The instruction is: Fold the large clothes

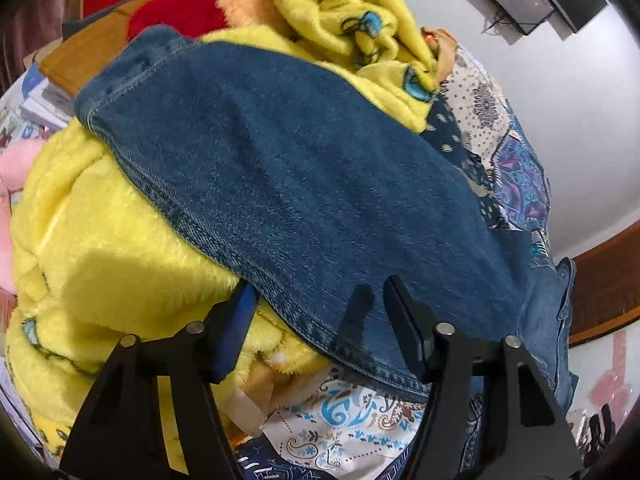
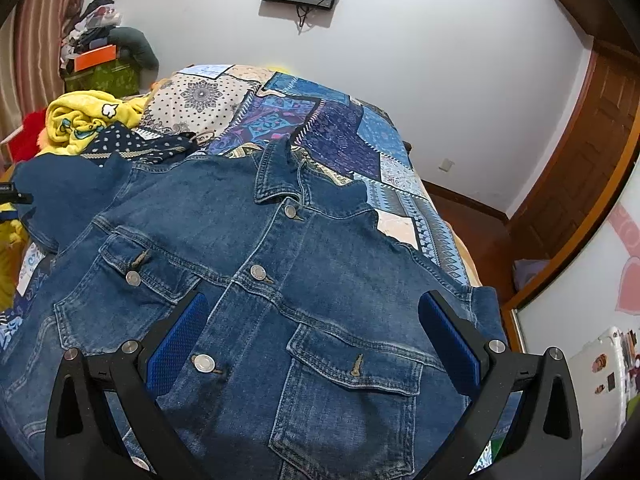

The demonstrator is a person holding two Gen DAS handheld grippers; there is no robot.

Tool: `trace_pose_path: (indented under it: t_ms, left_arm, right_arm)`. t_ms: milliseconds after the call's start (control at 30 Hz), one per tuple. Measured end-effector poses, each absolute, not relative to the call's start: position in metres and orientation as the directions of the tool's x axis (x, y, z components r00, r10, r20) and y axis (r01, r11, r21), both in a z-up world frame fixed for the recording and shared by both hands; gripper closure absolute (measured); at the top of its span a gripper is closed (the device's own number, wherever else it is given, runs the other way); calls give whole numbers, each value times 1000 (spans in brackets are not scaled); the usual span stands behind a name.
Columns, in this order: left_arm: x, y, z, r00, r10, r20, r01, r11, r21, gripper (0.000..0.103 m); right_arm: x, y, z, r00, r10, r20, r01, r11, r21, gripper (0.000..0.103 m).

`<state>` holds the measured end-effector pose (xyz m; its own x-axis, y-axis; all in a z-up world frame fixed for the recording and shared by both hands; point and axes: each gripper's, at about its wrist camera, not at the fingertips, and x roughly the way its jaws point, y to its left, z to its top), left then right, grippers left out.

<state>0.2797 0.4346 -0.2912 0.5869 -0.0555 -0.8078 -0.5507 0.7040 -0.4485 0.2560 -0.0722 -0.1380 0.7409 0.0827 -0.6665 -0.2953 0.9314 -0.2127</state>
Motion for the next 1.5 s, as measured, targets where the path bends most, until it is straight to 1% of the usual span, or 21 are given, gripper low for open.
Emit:
trace_pose_path:
  t_ms: [33,100,133,200,233,333,467,567,733,833,900,967,1067,1133,1267,1400,1500]
  left_arm:
    - [280,437,-292,578,-50,-815,-562,699,-442,50]
    - [282,440,-293,557,-31,-830,-585,695,-418,67]
    - [282,441,-291,546,-19,-838,-595,695,-403,70]
    - [280,441,-286,544,-3,-839,-598,700,-390,80]
    - [280,439,-279,544,14,-839,-598,709,-375,81]
    - [280,429,-257,547,74,-834,-583,749,-316,89]
    - [284,403,-209,591,163,-790,-523,824,-221,90]
    - [292,377,-169,651,189,-735,-463,866,-187,90]
    - [307,320,-116,739,156,-655,-339,926,-163,91]
    - [320,271,-90,796,104,-596,-241,958,-155,91]
    - [330,239,-81,813,64,-578,-180,973,-146,91]
    - [340,204,-79,817,6,-576,-103,985,-135,92]
    - [355,149,-89,807,-33,-590,-10,998,-69,92]
    - [361,121,-101,790,-63,-610,39,998,-53,92]
    - [374,68,-143,698,-178,-693,158,983,-93,92]
    - [374,20,-184,608,-215,-764,236,968,-85,92]
    - [372,0,-210,551,-216,-806,271,960,-72,92]
  right_arm:
    - [256,-71,-138,742,81,-665,-294,931,-215,0]
    - [254,-70,-137,745,78,-662,-292,931,-219,0]
    - [254,-71,-136,746,78,-661,-292,931,-220,0]
    - [252,-70,-134,750,75,-657,-289,931,-224,0]
    - [251,-71,-133,751,75,-656,-289,931,-224,0]
    - [247,-74,-129,756,73,-650,-282,933,-223,0]
    - [241,-82,-118,772,66,-632,-261,940,-220,0]
    - [235,-89,-107,789,62,-611,-242,946,-216,0]
    - [224,-103,-94,811,66,-582,-216,957,-193,0]
    - [218,-111,-91,816,69,-573,-207,962,-179,0]
    - [216,-118,-88,821,68,-567,-200,964,-174,0]
    - [214,-125,-85,827,64,-559,-190,967,-170,0]
    - [211,-138,-82,835,57,-548,-168,974,-155,0]
    - [210,-146,-81,833,58,-550,-158,978,-137,0]
    - [205,-158,-82,836,38,-548,-140,979,-145,0]
    - [204,-167,-86,832,16,-555,-125,979,-159,0]
    - [206,-171,-89,823,17,-568,-124,981,-149,0]
